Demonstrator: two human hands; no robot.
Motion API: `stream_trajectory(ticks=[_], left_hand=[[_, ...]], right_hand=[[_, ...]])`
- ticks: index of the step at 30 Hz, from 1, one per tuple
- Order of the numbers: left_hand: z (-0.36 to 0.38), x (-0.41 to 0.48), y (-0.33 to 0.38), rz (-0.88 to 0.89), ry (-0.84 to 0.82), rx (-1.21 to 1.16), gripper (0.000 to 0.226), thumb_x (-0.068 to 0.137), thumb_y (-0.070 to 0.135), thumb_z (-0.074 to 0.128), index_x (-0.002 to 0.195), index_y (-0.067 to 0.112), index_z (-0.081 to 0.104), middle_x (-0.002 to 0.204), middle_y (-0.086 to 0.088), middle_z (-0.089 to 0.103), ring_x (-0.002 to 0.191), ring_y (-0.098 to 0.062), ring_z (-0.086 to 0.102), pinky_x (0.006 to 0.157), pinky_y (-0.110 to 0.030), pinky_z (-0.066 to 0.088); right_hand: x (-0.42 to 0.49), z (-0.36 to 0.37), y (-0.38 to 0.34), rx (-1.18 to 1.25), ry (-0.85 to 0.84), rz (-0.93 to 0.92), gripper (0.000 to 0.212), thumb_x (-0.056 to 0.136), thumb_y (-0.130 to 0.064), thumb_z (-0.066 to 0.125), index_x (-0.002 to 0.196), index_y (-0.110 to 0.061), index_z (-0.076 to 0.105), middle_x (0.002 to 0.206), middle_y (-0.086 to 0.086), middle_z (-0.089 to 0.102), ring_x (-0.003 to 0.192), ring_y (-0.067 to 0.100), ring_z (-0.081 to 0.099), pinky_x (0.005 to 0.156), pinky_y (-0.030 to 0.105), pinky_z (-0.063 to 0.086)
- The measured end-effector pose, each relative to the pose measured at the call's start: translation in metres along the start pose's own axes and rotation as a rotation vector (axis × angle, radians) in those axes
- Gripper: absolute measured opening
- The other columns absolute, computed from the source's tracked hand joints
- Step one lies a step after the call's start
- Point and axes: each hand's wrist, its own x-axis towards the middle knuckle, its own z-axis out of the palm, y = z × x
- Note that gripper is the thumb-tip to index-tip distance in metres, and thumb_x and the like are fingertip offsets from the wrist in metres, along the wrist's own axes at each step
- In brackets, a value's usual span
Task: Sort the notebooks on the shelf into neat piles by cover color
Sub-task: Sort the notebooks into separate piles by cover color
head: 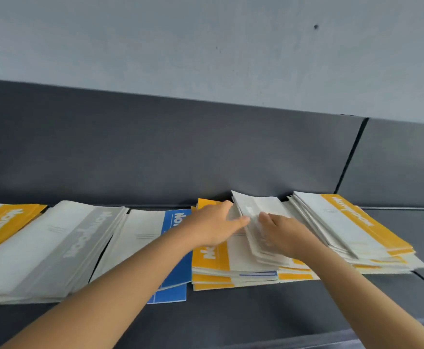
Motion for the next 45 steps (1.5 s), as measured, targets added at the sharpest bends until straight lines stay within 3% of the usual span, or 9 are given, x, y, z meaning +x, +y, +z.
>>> stream_trajectory(ticks=[9,12,16,24,30,36,38,40,45], left_hand=[[0.015,0.026,0.031,-0.113,0.340,-0.372,0.055,0.084,0.012,0.070,0.132,0.012,0.043,0.096,0.009,0.058,0.095,-0.017,0.058,0.078,-0.033,0.049],[-0.002,0.017,0.023,-0.127,0.353,-0.619,0.060,0.087,0.000,0.062,0.142,0.010,0.039,0.105,0.006,0.062,0.102,-0.021,0.059,0.084,-0.036,0.052],[-0.043,-0.012,-0.012,-0.043,0.380,-0.774,0.029,0.088,-0.006,0.058,0.106,0.014,0.067,0.096,0.001,0.074,0.087,-0.019,0.072,0.071,-0.030,0.060],[-0.119,-0.097,-0.135,-0.035,0.290,-0.711,0.036,0.095,0.002,0.051,0.110,0.031,0.067,0.095,-0.001,0.076,0.084,-0.016,0.073,0.069,-0.023,0.058],[-0.162,-0.131,-0.212,-0.056,0.098,-0.433,0.033,0.094,0.012,0.060,0.119,0.033,0.065,0.100,0.006,0.076,0.094,-0.006,0.070,0.086,-0.017,0.052],[-0.176,-0.132,-0.242,-0.069,-0.023,-0.562,0.036,0.086,0.017,0.071,0.120,0.027,0.065,0.108,0.002,0.074,0.100,-0.018,0.070,0.090,-0.035,0.054],[-0.176,-0.131,-0.251,-0.063,-0.078,-0.711,0.043,0.085,0.009,0.070,0.125,0.022,0.060,0.114,-0.006,0.072,0.105,-0.026,0.069,0.091,-0.040,0.054],[-0.175,-0.128,-0.260,-0.062,-0.035,-0.813,0.044,0.083,0.001,0.068,0.123,0.018,0.062,0.114,-0.010,0.071,0.106,-0.029,0.067,0.089,-0.039,0.056],[-0.171,-0.117,-0.263,-0.089,0.114,-1.062,0.036,0.082,0.002,0.068,0.117,0.009,0.064,0.109,-0.008,0.073,0.102,-0.025,0.069,0.073,-0.034,0.060]], right_hand=[[0.004,-0.002,0.012,0.110,-0.081,-0.144,0.046,0.102,-0.032,0.018,0.132,-0.029,0.052,0.135,0.002,0.053,0.128,0.027,0.041,0.114,0.048,0.015],[0.001,-0.007,0.002,0.442,0.015,-0.131,0.045,0.100,-0.042,0.028,0.129,-0.024,0.057,0.148,-0.001,0.041,0.137,0.020,0.034,0.110,0.032,0.023],[0.000,-0.006,-0.031,0.554,0.147,-0.157,0.054,0.094,-0.040,0.051,0.145,-0.026,0.038,0.158,-0.002,0.019,0.139,0.021,0.031,0.104,0.031,0.031],[-0.005,0.039,-0.176,0.627,0.014,-0.243,0.070,0.085,-0.038,0.066,0.144,-0.018,0.034,0.142,0.001,0.031,0.124,0.019,0.040,0.095,0.033,0.042],[-0.007,0.079,-0.267,0.282,0.085,-0.392,0.079,0.080,-0.069,0.051,0.147,-0.042,0.020,0.160,-0.002,0.004,0.147,0.022,-0.011,0.112,0.052,-0.014],[-0.002,0.083,-0.289,0.351,0.057,-0.497,0.043,0.078,-0.062,0.061,0.089,-0.021,0.064,0.096,-0.007,0.066,0.104,0.004,0.049,0.113,0.041,0.014],[0.000,0.078,-0.278,0.447,0.024,-0.450,0.043,0.074,-0.060,0.067,0.072,-0.018,0.060,0.072,-0.006,0.062,0.081,0.007,0.050,0.082,0.028,0.039],[0.001,0.071,-0.268,0.514,0.085,-0.394,0.044,0.076,-0.054,0.069,0.065,-0.013,0.056,0.057,-0.009,0.050,0.059,0.010,0.046,0.057,0.023,0.035],[0.004,0.061,-0.255,0.703,0.165,-0.231,0.046,0.089,-0.047,0.058,0.083,-0.001,0.060,0.072,0.007,0.061,0.064,0.017,0.053,0.061,0.029,0.043]])
